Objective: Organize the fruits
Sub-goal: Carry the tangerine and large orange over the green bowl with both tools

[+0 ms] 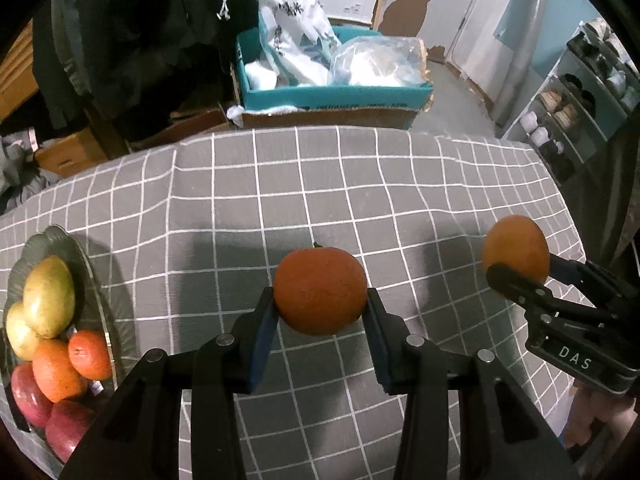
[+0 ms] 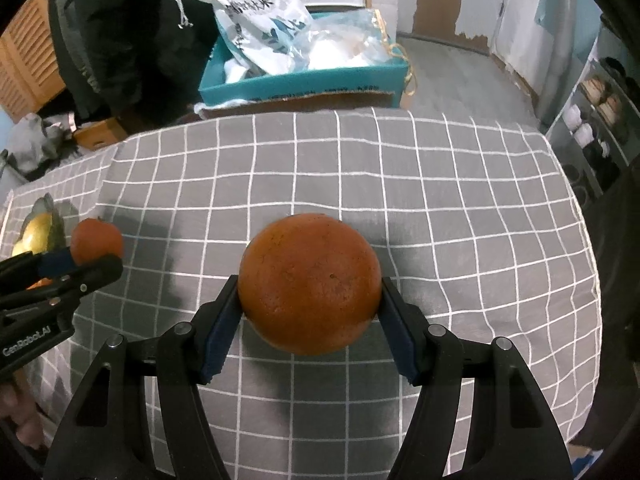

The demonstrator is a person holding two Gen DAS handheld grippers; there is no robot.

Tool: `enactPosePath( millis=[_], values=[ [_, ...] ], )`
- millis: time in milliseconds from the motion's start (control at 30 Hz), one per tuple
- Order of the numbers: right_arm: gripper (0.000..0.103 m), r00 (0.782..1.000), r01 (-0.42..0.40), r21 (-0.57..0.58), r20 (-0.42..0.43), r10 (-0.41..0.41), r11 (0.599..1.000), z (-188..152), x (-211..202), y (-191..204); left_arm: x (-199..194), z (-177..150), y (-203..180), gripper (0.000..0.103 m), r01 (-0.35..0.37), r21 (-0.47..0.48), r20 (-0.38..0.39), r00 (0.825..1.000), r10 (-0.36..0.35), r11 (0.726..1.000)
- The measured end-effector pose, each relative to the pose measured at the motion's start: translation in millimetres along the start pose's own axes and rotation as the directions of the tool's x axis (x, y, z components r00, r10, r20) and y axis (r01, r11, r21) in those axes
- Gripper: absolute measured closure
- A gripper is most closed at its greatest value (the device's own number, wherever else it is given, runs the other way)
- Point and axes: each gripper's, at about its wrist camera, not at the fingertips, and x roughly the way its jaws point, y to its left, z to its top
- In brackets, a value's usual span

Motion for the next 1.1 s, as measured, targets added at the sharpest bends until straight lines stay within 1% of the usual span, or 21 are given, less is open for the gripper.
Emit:
enactPosePath(
  millis=[533,933,1100],
  values=[
    [0.037,0.993,-0.005,-0.041,0.121,0.010,0.999,13,-57,23,-64,-3,11,0.060,0.013,-0.005,0.109,0.994,-0.012,1.000],
    [0.037,0.977,-0.029,-0.087,0.209,0.047,0.996,24,-98,50,-112,-9,33,0.060,0.019,-0.031,0.189,0.982,-0.013,0.999],
    [0.037,0.969,-0.038,-0.115,0.239,0.064,0.993,27,-112,66,-132,-14,44,0.060,0.014,-0.043,0.227,0.974,-0.004,0.999]
  ],
)
